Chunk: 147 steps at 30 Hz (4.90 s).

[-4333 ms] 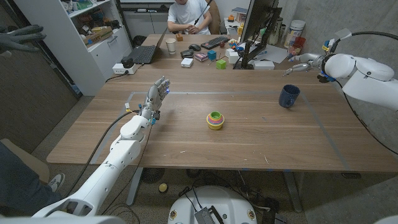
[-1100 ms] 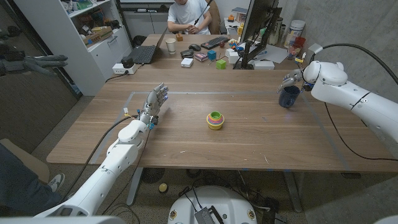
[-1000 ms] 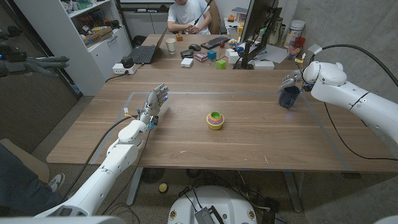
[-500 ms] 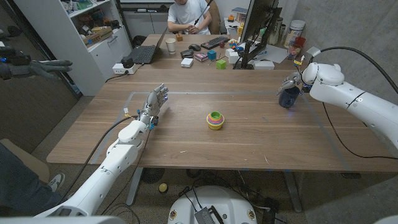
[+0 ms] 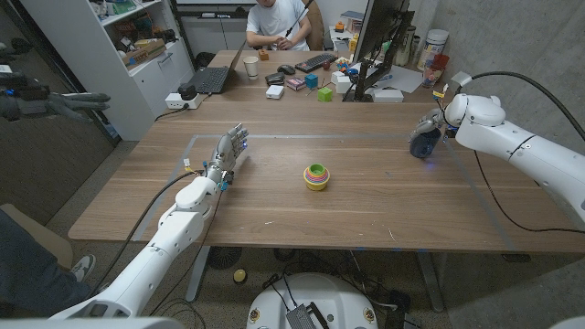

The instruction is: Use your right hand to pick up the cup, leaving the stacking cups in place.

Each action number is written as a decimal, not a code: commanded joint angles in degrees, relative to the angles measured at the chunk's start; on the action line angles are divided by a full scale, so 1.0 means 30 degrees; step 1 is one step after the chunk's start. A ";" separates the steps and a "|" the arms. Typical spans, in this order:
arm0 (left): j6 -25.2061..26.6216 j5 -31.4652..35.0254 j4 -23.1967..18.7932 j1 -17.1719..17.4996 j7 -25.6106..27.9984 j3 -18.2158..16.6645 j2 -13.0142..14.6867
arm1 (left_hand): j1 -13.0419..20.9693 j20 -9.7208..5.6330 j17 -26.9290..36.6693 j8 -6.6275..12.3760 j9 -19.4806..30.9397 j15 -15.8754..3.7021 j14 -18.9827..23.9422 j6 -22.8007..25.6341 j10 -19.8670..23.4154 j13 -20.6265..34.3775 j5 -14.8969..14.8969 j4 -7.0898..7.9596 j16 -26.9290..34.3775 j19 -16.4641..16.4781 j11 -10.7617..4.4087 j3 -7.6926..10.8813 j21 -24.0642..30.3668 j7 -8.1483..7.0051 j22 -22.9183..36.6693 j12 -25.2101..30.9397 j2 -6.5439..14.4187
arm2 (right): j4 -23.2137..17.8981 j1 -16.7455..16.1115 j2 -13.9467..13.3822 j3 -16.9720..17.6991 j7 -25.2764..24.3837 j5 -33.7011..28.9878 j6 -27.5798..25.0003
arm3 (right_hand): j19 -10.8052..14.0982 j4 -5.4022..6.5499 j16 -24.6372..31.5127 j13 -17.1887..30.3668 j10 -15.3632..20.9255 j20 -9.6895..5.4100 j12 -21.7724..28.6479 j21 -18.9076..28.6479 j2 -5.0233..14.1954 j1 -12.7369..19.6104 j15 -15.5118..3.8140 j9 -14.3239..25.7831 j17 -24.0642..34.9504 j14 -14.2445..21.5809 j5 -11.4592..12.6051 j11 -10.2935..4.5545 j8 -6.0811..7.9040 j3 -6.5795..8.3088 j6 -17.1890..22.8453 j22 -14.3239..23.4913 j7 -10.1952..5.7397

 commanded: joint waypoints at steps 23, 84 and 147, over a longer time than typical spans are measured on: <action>0.0144 0.0041 0.0124 0.0018 0.0013 0.0026 -0.0069 | 0.0070 0.0351 0.0071 0.0017 0.0088 0.0575 0.0024 0.0002 0.0069 0.0099 0.0113 0.0014 0.0035 -0.0094 -0.0232 0.0119 0.0090 -0.0053 0.0057 -0.0013 0.0113 | 0.1518 0.0471 0.0878 -0.0695 -0.0779 -0.0122 0.0232 | 0.2790 -0.0456 0.0879 0.0182 0.1044 -0.0150 0.0357 0.0306 0.1455 0.2152 -0.0764 0.0195 0.0236 0.2386 0.0060 -0.0284 0.0450 0.0646 0.1010 0.0089 -0.0110; 0.0143 0.0043 -0.0504 0.0428 0.0096 -0.0092 0.0255 | -0.0028 0.0942 0.0120 0.0012 0.0089 0.0538 -0.0070 -0.0109 -0.0039 0.0133 0.0106 0.0073 0.0065 -0.0130 -0.0416 0.0066 0.0122 -0.0085 0.0076 -0.0063 0.0074 | 0.1132 -0.0076 0.1425 -0.0130 -0.2926 0.0679 -0.0564 | 1.2839 -0.0487 0.8533 1.1950 0.9834 -0.8020 1.0886 0.7042 0.5171 1.6013 -0.7201 0.8711 1.1821 1.4206 0.0088 -0.3485 0.6700 0.1857 1.0903 0.0968 0.0724; -0.1694 -0.0403 0.1517 -0.0569 -0.1904 -0.0089 0.0061 | -0.0035 0.0928 0.0120 0.0034 0.0088 0.1053 -0.0037 -0.0183 -0.0070 0.0149 0.0109 0.0062 0.0094 -0.0117 -0.0334 0.0058 0.0122 -0.0082 0.0069 -0.0062 0.0049 | -0.5146 0.0991 -0.0556 0.0338 0.0428 -0.1406 -0.4111 | 1.1247 -0.0481 0.6943 1.7083 0.9040 -0.8159 1.2886 1.0715 0.4831 1.5692 -0.7717 1.2364 1.5878 1.6684 0.1616 -0.3799 0.8064 0.2930 1.2110 0.0601 0.0788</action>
